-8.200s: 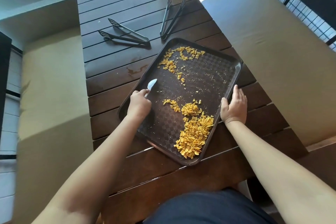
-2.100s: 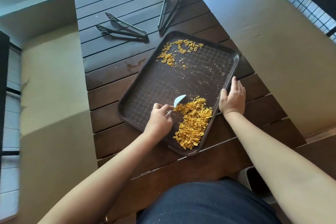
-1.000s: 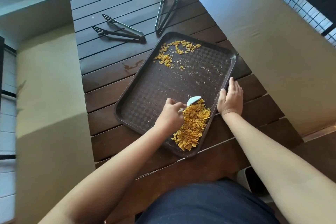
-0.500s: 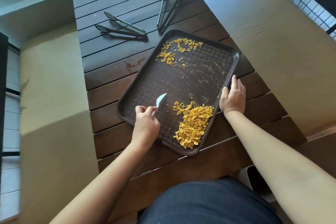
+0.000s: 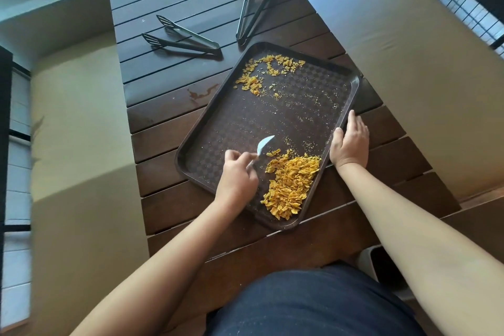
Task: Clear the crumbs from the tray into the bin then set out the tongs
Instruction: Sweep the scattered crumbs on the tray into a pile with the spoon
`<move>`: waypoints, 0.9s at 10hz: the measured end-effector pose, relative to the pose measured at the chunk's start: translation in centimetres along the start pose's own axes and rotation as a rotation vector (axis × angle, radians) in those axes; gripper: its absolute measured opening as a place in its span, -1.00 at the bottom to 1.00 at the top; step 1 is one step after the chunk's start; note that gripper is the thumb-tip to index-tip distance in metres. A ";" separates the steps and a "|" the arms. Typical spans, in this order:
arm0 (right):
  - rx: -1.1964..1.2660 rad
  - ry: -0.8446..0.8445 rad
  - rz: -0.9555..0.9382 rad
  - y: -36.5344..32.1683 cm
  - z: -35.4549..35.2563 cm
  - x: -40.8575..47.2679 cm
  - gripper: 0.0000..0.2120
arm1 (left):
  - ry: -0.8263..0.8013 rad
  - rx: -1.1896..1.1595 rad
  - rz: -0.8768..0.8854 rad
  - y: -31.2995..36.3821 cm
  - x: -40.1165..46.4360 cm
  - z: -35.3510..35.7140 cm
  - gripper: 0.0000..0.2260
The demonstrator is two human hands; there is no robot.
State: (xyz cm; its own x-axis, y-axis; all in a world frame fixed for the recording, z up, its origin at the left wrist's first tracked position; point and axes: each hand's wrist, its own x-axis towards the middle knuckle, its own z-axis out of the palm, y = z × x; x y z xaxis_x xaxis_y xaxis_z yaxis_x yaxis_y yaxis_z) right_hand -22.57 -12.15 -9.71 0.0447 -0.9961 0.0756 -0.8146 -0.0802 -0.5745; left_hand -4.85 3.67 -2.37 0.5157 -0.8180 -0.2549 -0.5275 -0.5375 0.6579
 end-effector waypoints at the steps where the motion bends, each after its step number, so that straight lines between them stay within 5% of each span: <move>1: 0.000 -0.001 -0.001 -0.1 -0.1 -0.1 -0.38 | -0.091 0.050 0.010 0.6 1.2 0.4 -0.73; 4: 0.003 0.005 -0.001 -0.2 -0.1 0.0 -0.39 | -0.183 0.060 0.357 1.5 -1.8 1.1 -0.76; 6: -0.003 0.001 0.006 -0.2 -0.1 0.0 -0.38 | -0.292 0.130 0.354 0.9 -2.9 1.8 -0.75; 9: 0.005 -0.004 0.009 -0.2 -0.2 0.0 -0.38 | -0.179 0.086 0.237 0.8 -1.7 1.9 -0.75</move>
State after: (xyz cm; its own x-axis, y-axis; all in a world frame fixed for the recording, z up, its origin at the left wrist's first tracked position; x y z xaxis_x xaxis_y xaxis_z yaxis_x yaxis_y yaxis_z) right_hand -22.52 -12.14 -9.41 0.0398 -0.9970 0.0668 -0.8119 -0.0712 -0.5794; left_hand -7.45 4.22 -2.79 0.2481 -0.9417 -0.2273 -0.6782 -0.3364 0.6533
